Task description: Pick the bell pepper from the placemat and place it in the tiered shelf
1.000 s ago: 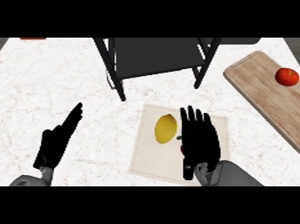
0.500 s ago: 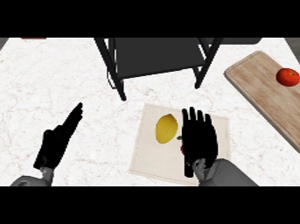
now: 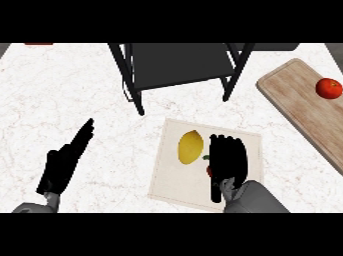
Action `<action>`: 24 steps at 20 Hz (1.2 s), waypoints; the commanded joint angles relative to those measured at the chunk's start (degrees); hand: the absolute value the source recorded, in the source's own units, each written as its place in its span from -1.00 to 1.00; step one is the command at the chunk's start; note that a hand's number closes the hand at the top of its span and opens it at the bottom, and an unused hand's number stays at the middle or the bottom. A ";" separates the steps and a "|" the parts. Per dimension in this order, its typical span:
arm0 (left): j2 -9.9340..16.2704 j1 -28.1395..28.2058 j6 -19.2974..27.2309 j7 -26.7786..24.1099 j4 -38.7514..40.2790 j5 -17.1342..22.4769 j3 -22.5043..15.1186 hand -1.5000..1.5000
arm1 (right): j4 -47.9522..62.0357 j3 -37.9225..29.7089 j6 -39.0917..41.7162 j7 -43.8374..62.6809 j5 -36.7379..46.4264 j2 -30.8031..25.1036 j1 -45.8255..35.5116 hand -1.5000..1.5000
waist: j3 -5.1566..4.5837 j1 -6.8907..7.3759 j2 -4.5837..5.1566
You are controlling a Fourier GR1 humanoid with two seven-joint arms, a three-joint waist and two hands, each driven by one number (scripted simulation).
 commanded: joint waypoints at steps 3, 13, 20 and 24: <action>0.85 0.28 -4.25 1.61 -0.15 1.29 3.50 0.00 | 7.97 -2.28 0.31 -4.46 3.15 4.24 -3.25 1.00 | -0.05 0.21 0.32; -3.29 -3.21 -2.73 4.30 0.00 -3.14 3.64 0.00 | 5.15 -2.52 -0.44 -2.81 12.66 7.81 -4.25 1.00 | -0.06 -0.04 0.29; -4.87 -0.97 -2.38 3.26 0.05 -4.28 3.96 0.00 | -10.59 -7.74 -3.04 -7.76 9.34 2.00 5.07 1.00 | -0.04 -0.63 0.21; -4.46 4.70 -2.17 -0.09 -1.87 -5.64 3.10 0.00 | -22.24 -16.04 2.59 -9.25 2.49 -2.14 5.65 1.00 | -0.05 -0.70 0.04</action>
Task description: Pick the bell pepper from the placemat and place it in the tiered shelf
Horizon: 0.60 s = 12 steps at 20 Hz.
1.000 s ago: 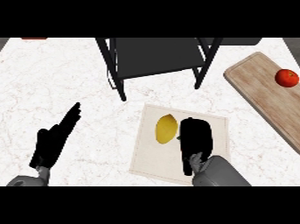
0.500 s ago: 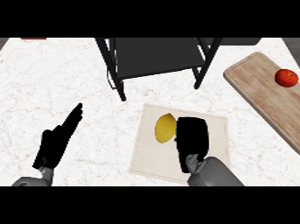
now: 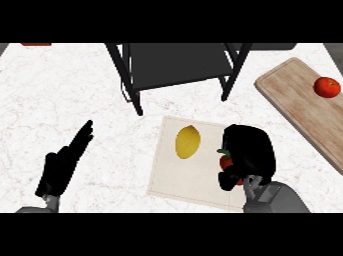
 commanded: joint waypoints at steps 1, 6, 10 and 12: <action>-0.20 1.08 0.03 0.82 -0.18 -0.53 0.02 0.00 | -12.31 -3.32 4.43 3.96 -2.96 1.27 0.37 1.00 | -0.09 -0.13 0.01; 1.21 -1.50 -2.84 1.34 1.95 0.66 2.07 0.00 | -20.11 -6.29 9.81 5.94 -0.02 -2.12 -5.03 1.00 | -0.10 0.02 0.08; -1.25 -1.59 -0.34 0.61 2.50 -1.48 0.52 0.00 | -25.90 -12.48 7.20 6.48 -2.19 1.53 -11.20 1.00 | -0.10 0.03 0.08; -1.34 1.90 -0.89 -1.95 1.62 -1.29 0.20 0.00 | -23.28 -13.56 3.78 8.08 0.11 4.58 -16.09 1.00 | -0.11 0.89 0.13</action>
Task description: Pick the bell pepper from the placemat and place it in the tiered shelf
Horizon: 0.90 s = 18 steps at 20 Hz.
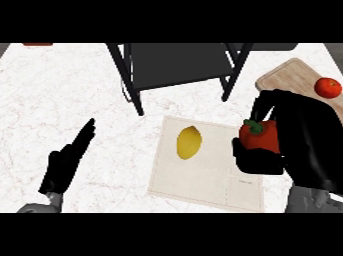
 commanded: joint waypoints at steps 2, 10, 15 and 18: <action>-0.40 -0.71 -0.31 0.26 2.22 -0.85 0.11 0.00 | 0.15 -7.79 -0.55 3.03 -1.21 3.14 -10.55 1.00 | -0.18 0.33 0.35; -1.26 -0.57 -0.76 -2.00 4.06 -1.95 0.65 0.00 | 20.53 -15.35 -4.95 -1.72 1.11 -0.12 -28.06 1.00 | -0.21 0.73 0.53; -0.75 2.00 -1.87 3.78 -3.24 -0.97 -0.29 0.00 | 37.30 -21.23 -11.25 -6.91 0.99 -3.33 -36.15 1.00 | -0.15 1.61 0.61; -1.76 -1.57 -1.52 2.60 -0.25 -1.83 -0.16 0.00 | 48.68 -22.22 -14.98 -7.80 1.21 -2.21 -43.98 1.00 | -0.19 1.76 0.80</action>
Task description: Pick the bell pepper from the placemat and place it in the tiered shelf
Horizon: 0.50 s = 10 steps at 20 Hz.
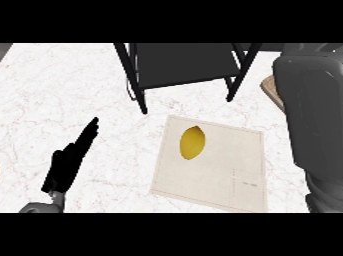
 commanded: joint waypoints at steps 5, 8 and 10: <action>-0.43 -0.21 -0.71 1.54 -0.22 -0.75 -0.53 0.00 | 27.58 -3.55 -10.94 -12.65 0.23 -3.57 -9.55 1.00 | -0.13 0.97 0.58; -0.94 0.20 -0.75 2.77 -1.99 -0.83 -1.15 0.00 | 36.06 -3.86 -11.73 -13.55 0.57 -2.88 -15.19 1.00 | -0.13 1.45 0.59; 1.23 -1.58 -2.90 1.20 1.02 -0.14 0.79 0.00 | 40.51 -4.30 -14.60 -16.86 0.64 -3.17 -14.50 1.00 | -0.14 1.00 0.65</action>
